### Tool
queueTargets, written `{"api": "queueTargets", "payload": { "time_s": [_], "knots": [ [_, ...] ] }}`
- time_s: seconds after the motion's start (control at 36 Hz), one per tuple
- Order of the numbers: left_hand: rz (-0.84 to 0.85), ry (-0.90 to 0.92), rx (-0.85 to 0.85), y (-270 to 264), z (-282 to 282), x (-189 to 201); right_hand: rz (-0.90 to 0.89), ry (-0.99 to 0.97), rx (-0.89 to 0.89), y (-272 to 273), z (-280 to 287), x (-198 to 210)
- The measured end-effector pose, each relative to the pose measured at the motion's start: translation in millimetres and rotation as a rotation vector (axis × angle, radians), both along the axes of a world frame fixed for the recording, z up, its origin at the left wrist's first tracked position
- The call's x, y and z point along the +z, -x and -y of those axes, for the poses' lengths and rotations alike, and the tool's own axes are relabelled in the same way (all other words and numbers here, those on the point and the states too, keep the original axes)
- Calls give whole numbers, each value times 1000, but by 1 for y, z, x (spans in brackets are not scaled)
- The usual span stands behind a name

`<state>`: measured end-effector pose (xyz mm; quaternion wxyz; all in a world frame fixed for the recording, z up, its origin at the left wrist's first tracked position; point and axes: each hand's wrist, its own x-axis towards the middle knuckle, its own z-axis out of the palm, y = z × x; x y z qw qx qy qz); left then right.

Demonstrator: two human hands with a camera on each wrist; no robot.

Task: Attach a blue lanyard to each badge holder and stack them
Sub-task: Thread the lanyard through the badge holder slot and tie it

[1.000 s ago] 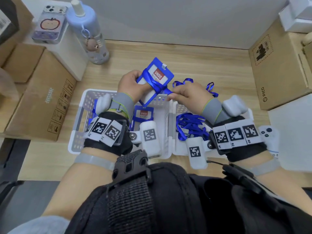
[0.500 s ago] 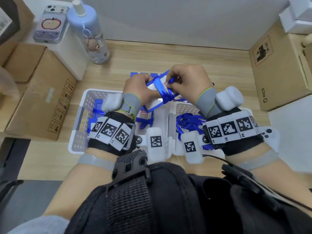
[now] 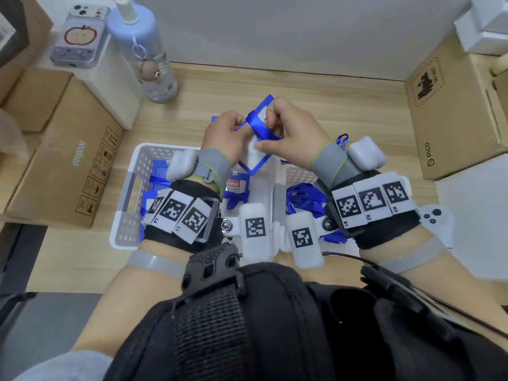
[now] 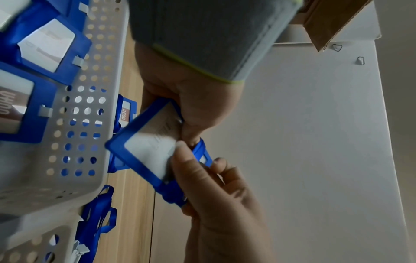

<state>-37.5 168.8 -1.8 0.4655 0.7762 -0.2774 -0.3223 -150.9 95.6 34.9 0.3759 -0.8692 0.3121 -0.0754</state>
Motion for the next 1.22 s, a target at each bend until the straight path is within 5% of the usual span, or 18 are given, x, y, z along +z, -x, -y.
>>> {"api": "queueTargets", "payload": {
  "time_s": [0.22, 0.56, 0.69, 0.86, 1.06, 1.22],
  "knots": [
    [-95, 38, -16, 6, -6, 0, -96, 198, 103, -1, -5, -7],
    [-117, 6, 52, -3, -8, -2, 46, 100, 82, -4, -4, -12],
    [-187, 18, 121, -8, -7, -7, 203, 121, -81, -1, 0, -15],
    [-265, 41, 218, -12, -3, -7, 277, -358, -188, -1, 3, -8],
    [-530, 56, 213, -12, -3, -9, 438, -643, -116, -1, -4, -3],
    [-695, 50, 198, -15, -7, -10, 478, -682, -87, -9, -2, -7]
  ]
}}
